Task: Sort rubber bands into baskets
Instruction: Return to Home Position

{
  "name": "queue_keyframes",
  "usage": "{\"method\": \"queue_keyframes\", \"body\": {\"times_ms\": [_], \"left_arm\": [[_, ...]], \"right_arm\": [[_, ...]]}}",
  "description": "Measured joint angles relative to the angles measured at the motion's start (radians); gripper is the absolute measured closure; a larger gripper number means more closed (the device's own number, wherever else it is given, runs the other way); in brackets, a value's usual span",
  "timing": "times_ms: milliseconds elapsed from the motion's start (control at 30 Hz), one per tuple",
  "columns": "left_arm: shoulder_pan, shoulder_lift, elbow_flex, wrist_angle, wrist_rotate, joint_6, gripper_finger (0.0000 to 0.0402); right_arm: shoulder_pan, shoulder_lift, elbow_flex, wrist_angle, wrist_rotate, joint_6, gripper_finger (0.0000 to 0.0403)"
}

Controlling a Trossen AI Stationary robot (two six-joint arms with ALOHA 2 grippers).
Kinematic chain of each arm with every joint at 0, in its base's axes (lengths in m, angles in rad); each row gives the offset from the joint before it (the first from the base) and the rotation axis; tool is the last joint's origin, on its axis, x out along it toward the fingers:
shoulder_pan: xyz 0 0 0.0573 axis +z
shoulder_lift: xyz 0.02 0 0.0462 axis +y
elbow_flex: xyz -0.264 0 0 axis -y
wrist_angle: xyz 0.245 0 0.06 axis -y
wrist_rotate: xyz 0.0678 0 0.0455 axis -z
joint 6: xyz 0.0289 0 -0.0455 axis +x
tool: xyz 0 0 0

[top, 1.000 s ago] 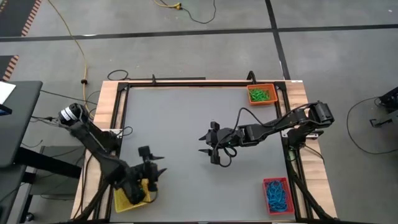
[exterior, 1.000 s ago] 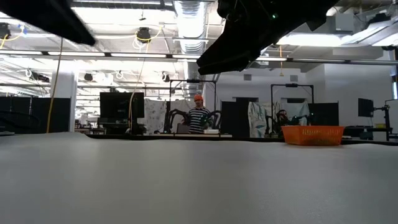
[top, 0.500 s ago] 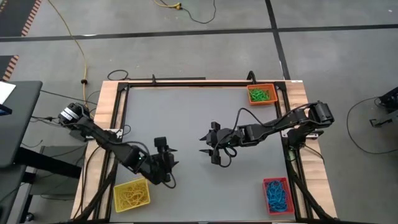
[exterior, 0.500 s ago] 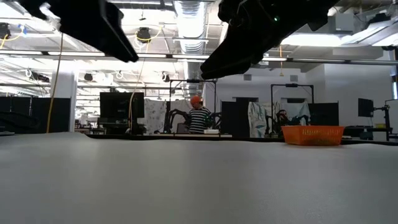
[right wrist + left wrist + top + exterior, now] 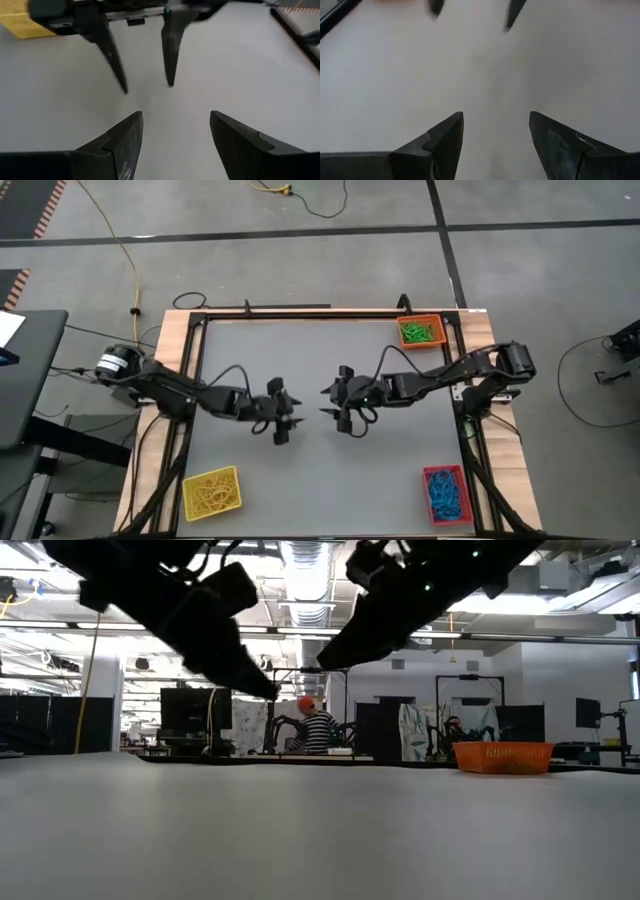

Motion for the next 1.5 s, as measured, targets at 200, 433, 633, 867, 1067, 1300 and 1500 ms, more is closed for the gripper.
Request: {"method": "queue_keyframes", "body": {"times_ms": [200,433,633,867,1067,1300,1500], "left_arm": [[0.137,0.0,-0.001,0.17,0.11,0.092,0.0185],[0.287,-0.011,-0.001,0.214,0.19,0.127,0.0185],[0.368,-0.112,-0.001,0.207,0.245,0.134,0.0185],[0.381,-0.346,0.0,0.066,0.245,0.167,0.0185],[0.381,-0.573,0.0,-0.098,0.2,0.16,0.0186],[0.381,-0.81,0.0,-0.286,0.188,0.138,0.0189],[0.381,-0.972,0.0,-0.449,0.175,0.12,0.0189]], "right_arm": [[-0.104,-0.01,0.0,0.039,-0.072,-0.074,0.0143],[-0.224,-0.116,0.0,0.018,-0.197,-0.103,0.0143],[-0.275,-0.276,0.0,-0.039,-0.212,-0.114,0.0143],[-0.281,-0.487,0.0,-0.205,-0.212,-0.134,0.0143],[-0.277,-0.64,0.0,-0.328,-0.211,-0.119,0.0143],[-0.278,-0.783,0.0,-0.448,-0.21,-0.107,0.0143],[-0.278,-0.882,-0.007,-0.505,-0.21,-0.079,0.0143]]}}
